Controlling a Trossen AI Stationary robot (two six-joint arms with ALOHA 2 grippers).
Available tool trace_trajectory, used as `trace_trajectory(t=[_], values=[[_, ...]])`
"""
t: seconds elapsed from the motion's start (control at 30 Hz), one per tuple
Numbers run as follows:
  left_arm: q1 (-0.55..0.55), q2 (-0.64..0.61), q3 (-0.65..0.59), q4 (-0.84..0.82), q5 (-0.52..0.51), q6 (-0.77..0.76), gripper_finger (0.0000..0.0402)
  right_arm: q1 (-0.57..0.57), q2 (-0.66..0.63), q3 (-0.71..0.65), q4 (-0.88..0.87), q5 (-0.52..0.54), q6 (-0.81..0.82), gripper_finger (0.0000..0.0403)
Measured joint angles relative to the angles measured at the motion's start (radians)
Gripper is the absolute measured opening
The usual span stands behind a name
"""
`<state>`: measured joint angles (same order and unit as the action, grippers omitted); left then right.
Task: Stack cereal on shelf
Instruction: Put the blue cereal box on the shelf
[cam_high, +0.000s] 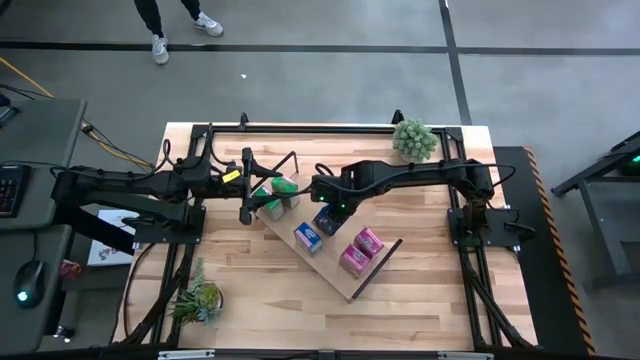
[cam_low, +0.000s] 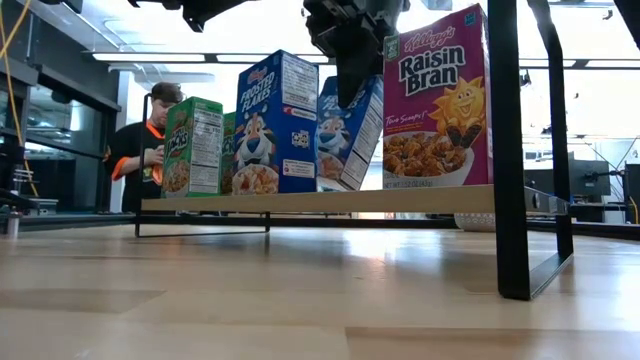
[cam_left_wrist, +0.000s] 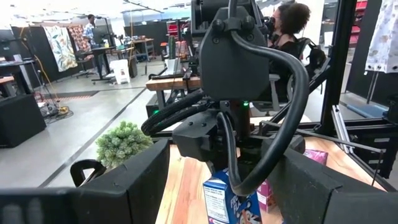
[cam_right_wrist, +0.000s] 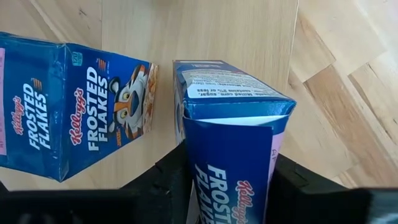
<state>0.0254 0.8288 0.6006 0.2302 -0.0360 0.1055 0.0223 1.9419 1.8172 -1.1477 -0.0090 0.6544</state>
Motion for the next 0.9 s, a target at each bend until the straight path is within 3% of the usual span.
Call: trace_trajectory(t=[0.43, 0.9], values=[[0.000, 0.000, 0.000, 0.000, 0.000, 0.000, 0.0243, 0.000, 0.000, 0.000, 0.008, -0.027, 0.011, 0.0182], [0.000, 0.000, 0.000, 0.000, 0.000, 0.001, 0.0243, 0.000, 0.000, 0.000, 0.072, -0.078, 0.029, 0.0186]])
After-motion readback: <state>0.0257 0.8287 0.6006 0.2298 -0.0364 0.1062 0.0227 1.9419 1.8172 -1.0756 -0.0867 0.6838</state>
